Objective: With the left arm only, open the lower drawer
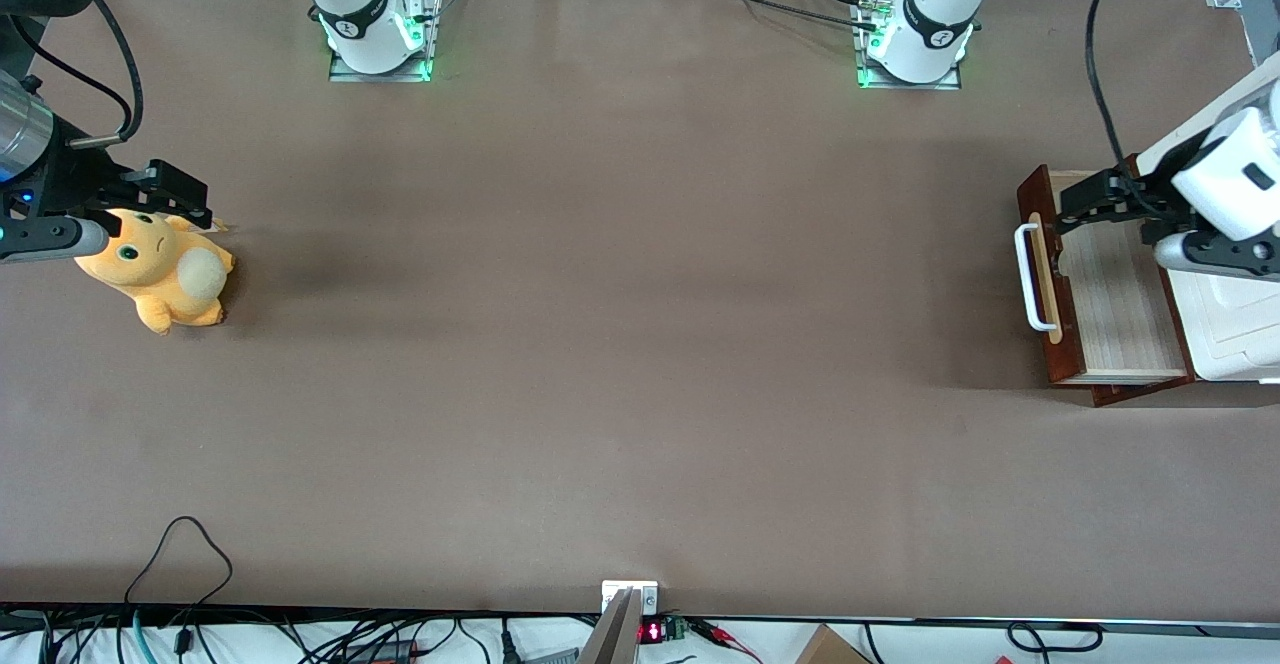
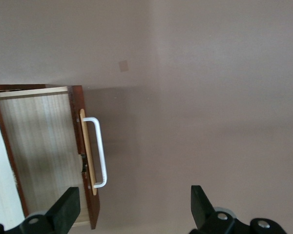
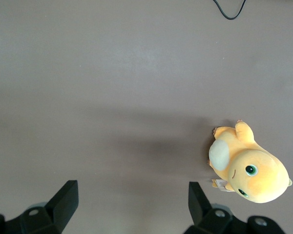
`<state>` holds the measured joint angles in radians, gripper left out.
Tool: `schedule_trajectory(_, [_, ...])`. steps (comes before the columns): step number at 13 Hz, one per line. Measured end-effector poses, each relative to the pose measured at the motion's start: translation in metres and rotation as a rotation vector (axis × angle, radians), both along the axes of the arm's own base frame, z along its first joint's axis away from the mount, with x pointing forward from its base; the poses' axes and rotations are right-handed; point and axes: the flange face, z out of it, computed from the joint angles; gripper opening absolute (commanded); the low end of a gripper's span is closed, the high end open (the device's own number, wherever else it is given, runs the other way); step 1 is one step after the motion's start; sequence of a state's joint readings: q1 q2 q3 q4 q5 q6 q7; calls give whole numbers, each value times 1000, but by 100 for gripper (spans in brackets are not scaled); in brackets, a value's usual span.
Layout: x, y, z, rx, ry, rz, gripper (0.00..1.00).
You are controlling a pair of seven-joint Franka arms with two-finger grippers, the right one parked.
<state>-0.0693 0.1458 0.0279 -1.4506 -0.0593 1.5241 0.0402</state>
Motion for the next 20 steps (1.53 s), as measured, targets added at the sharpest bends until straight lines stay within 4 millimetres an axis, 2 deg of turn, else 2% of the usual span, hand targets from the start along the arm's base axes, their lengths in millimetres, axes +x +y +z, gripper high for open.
schedule_trajectory(2, [-4,-4,6,-5,-8,6,100])
schedule_trajectory(5, [-13,4,18,-6,-15,29,100])
schedule_trajectory(11, [-29,2,-13,-4,-28,38,100])
schedule_trajectory(15, [-45,3,15,-3,-30,35,100])
schedule_trajectory(20, [-41,3,10,-3,-17,35,100])
